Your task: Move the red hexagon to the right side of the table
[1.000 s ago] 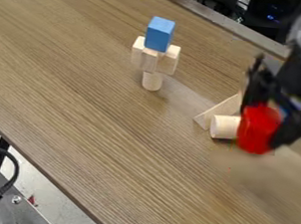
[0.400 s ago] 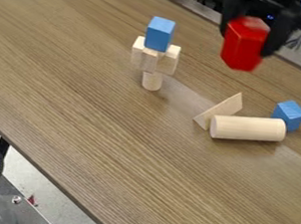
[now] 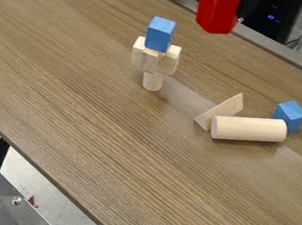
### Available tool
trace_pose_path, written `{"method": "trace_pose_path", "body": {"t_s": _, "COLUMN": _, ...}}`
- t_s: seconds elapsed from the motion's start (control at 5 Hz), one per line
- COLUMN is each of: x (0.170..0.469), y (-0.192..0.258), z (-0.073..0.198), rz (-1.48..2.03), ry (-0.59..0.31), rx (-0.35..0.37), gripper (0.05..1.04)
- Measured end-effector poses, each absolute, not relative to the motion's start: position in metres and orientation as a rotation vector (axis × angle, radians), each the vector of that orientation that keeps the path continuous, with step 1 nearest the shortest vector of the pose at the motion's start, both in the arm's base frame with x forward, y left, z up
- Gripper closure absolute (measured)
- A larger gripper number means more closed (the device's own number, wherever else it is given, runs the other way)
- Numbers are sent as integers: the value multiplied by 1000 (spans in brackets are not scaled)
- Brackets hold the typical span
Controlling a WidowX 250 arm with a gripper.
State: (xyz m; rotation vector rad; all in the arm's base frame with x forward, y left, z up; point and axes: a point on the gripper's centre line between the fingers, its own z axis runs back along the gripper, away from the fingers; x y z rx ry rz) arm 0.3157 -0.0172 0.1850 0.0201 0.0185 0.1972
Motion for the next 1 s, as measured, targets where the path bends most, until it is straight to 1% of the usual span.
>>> {"method": "trace_pose_path", "body": {"t_s": 0.4, "x": 333, "y": 10, "z": 173, "rz": 259, "ry": -1, "rx": 46, "gripper": 326}}
{"method": "trace_pose_path", "body": {"t_s": 0.6, "x": 341, "y": 18, "z": 166, "rz": 277, "ry": 12, "rx": 60, "gripper": 326}}
{"method": "trace_pose_path", "body": {"t_s": 1.0, "x": 343, "y": 28, "z": 162, "rz": 311, "ry": 13, "rx": 69, "gripper": 327}}
